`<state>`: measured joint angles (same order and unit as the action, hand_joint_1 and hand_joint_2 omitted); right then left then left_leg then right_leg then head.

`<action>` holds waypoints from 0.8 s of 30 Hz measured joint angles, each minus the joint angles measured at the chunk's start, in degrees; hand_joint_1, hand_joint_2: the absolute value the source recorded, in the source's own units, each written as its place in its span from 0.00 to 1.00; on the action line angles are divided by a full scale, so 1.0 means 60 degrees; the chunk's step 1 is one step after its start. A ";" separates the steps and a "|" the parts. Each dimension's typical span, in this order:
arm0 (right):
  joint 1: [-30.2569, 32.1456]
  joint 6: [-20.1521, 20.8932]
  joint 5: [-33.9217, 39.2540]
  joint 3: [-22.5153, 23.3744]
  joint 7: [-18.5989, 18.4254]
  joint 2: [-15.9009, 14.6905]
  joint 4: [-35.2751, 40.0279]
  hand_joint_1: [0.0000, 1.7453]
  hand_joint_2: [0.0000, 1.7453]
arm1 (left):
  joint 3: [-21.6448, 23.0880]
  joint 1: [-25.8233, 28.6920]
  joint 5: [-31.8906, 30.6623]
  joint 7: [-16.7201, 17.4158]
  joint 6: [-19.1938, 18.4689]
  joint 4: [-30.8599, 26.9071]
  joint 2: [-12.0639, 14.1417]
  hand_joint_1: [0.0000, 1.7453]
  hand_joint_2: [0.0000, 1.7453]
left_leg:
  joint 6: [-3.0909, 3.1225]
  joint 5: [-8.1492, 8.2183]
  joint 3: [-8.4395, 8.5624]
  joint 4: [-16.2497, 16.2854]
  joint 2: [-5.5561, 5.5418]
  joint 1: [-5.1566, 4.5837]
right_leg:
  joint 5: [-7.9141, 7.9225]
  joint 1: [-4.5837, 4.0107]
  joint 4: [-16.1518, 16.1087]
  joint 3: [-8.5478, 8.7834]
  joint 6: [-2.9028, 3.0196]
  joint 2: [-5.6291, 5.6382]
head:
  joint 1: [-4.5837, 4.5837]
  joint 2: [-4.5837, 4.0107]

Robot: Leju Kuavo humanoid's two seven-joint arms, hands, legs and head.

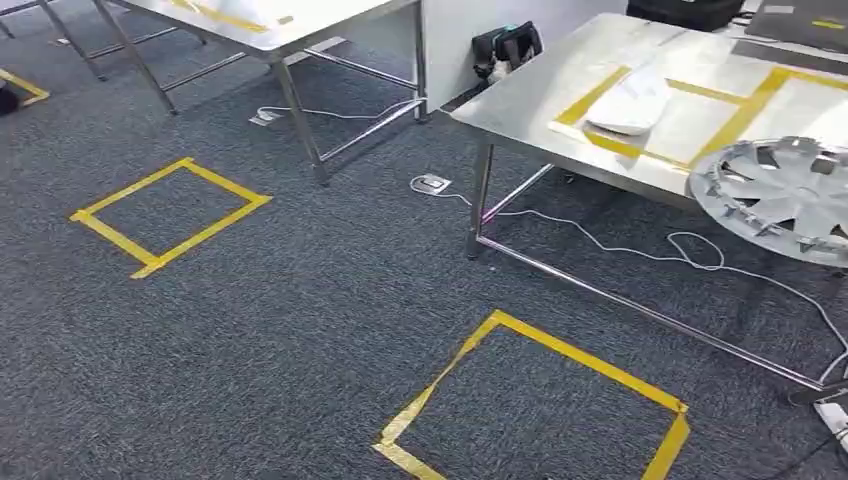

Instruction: Take the parts from the cabinet and place them on the table.

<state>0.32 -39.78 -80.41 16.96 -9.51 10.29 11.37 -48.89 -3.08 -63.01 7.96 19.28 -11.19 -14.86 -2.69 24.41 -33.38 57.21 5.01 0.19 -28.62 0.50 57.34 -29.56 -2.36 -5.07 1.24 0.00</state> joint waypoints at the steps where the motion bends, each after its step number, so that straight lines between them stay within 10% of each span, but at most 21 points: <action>1: -0.0003 0.0000 0.0000 0.0004 0.0000 0.0000 0.0000 0.00 0.00 | 0.0000 -0.0022 0.0004 0.0000 0.0000 0.0000 0.0000 0.00 0.00 | 0.0248 -0.0009 -0.0022 -0.0016 -0.0229 0.0027 | -0.0038 -0.0009 -0.0019 0.0026 -0.0062 -0.0070 | -0.0058 0.0004; 4: -0.0046 -0.0004 0.0000 0.0022 0.0014 0.0004 0.0004 0.00 0.00 | -0.0011 0.0026 0.0007 0.0000 0.0000 0.0000 0.0004 0.00 0.00 | 0.0485 -0.0007 -0.0030 -0.0050 -0.0522 -0.0019 | -0.0058 0.0034 -0.0122 0.0295 -0.0226 -0.0350 | -0.0087 0.0004; 7: -0.0021 -0.0007 0.0000 0.0058 0.0051 0.0007 0.0007 0.00 0.00 | -0.0018 0.0003 0.0007 0.0000 -0.0007 0.0000 0.0000 0.00 0.00 | 0.0650 -0.0038 -0.0032 -0.0062 -0.0803 0.0023 | -0.0912 0.0059 0.1234 -0.0332 -0.0272 0.0662 | -0.0174 0.0000; 10: 0.0057 -0.0004 0.0000 0.0073 0.0051 0.0007 0.0007 0.00 0.00 | -0.0026 0.0001 0.0007 0.0000 -0.0026 0.0000 -0.0007 0.00 0.00 | 0.0691 -0.0025 -0.0029 -0.0054 -0.1181 -0.0018 | -0.1414 0.0028 0.2998 -0.1315 -0.0228 0.0814 | -0.0189 0.0004; 14: 0.0066 -0.0007 -0.0047 0.0080 0.0051 0.0007 0.0011 0.00 0.00 | -0.0066 0.0011 0.0011 0.0000 -0.0026 0.0000 -0.0018 0.00 0.00 | 0.0661 -0.0018 0.0042 -0.0049 -0.1747 -0.0006 | 0.0176 0.0065 0.0593 -0.0399 -0.0151 0.1194 | -0.0189 0.0000; 15: 0.0068 -0.0004 -0.0058 0.0084 0.0051 0.0007 0.0011 0.00 0.00 | -0.0069 0.0004 0.0011 0.0004 -0.0026 0.0000 -0.0018 0.00 0.00 | 0.0603 -0.0021 0.0021 -0.0016 -0.1836 -0.0050 | 0.0127 0.0116 0.0256 -0.0289 -0.0141 0.1709 | -0.0199 0.0003; 19: 0.0073 -0.0007 -0.0091 0.0095 0.0014 0.0029 0.0044 0.00 0.00 | -0.0102 0.0046 0.0033 0.0033 -0.0029 0.0000 -0.0018 0.00 0.00 | 0.0321 -0.0159 -0.0134 -0.0085 -0.2227 0.0029 | 0.0145 0.0077 0.0107 -0.0170 0.0028 0.1459 | -0.0174 0.0004; 20: 0.0078 -0.0011 -0.0120 0.0102 0.0015 0.0040 0.0065 0.00 0.00 | -0.0120 0.0056 0.0036 0.0044 -0.0033 0.0000 -0.0011 0.00 0.00 | 0.0311 -0.0111 -0.0140 -0.0025 -0.2095 0.0041 | 0.0204 0.0138 0.0034 -0.0148 0.0103 0.1305 | -0.0185 0.0004; 22: 0.0100 -0.0015 -0.0182 0.0098 0.0018 0.0051 0.0091 0.00 0.00 | -0.0142 0.0049 0.0051 0.0047 -0.0058 0.0000 -0.0022 0.00 0.00 | 0.0205 0.0518 -0.0561 0.0861 -0.1153 -0.0029 | 0.0215 0.0099 -0.0001 -0.0121 0.0181 0.1075 | -0.0057 0.0004; 24: 0.0162 -0.0015 -0.0215 0.0098 0.0004 0.0051 0.0091 0.00 0.00 | -0.0149 0.0011 0.0066 0.0044 -0.0080 0.0000 -0.0022 0.00 0.00 | 0.0144 0.1223 -0.1304 0.2415 -0.0957 -0.0008 | 0.0195 0.0081 0.0000 -0.0120 0.0206 0.0757 | -0.0061 0.0000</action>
<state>1.30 -39.87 -81.70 17.55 -9.49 10.60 11.91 -49.79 -3.02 -62.62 8.22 18.80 -11.19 -14.99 -1.83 31.75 -41.21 71.70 -0.74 0.14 -27.45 0.99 57.34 -30.28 -1.13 -0.53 0.87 0.00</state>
